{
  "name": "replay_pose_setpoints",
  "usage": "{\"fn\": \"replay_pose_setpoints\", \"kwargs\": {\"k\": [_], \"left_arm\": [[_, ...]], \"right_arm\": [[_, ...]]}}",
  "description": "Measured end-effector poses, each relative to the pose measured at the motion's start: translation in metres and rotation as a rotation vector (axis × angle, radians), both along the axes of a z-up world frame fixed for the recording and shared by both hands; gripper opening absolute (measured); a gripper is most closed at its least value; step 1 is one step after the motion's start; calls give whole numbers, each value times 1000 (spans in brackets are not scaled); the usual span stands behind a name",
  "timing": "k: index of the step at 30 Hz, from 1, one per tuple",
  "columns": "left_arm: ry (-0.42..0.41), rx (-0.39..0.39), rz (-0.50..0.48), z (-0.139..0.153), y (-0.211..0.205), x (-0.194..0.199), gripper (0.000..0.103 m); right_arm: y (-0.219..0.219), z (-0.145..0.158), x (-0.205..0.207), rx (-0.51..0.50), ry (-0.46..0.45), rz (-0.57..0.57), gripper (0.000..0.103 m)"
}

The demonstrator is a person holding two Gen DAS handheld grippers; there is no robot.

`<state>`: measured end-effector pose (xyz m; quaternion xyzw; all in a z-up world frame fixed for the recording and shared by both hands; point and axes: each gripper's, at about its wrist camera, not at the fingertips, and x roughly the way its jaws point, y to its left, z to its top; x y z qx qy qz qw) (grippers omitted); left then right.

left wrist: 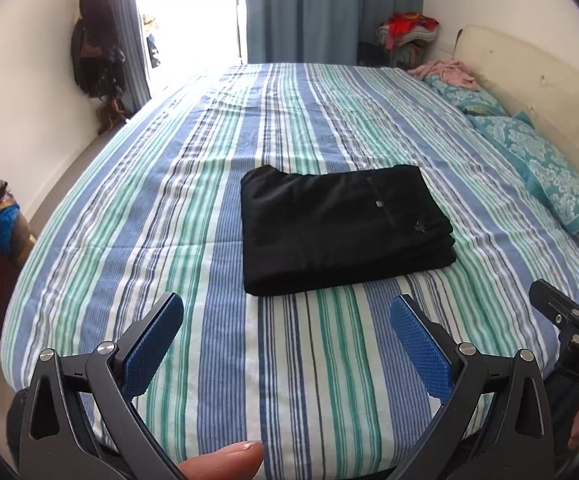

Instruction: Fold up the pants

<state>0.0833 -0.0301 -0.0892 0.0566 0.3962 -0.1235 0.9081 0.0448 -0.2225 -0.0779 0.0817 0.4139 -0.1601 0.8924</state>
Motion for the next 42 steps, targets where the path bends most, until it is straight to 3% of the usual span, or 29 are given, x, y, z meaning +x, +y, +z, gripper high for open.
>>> {"fn": "replay_pose_setpoints", "kwargs": {"k": [13,17,23,36,42], "left_arm": [[-10,26,39,22,12,-21,103],[-8,40,45,25,11,-24,103],[9,122,51,20,2,-26,103],[-19,153,60,24,1,-31,103],[4,140,47,22,1,-29,102]], "right_arm": [[19,40,-23,-71,-41,6,103],[20,45,-28,-71,-48,7,103],[22,50,-34,-75,-55,11,103],[18,49,-36,-86,-50,-4,103],[17,49,-37,-77,-49,-6,103]]}}
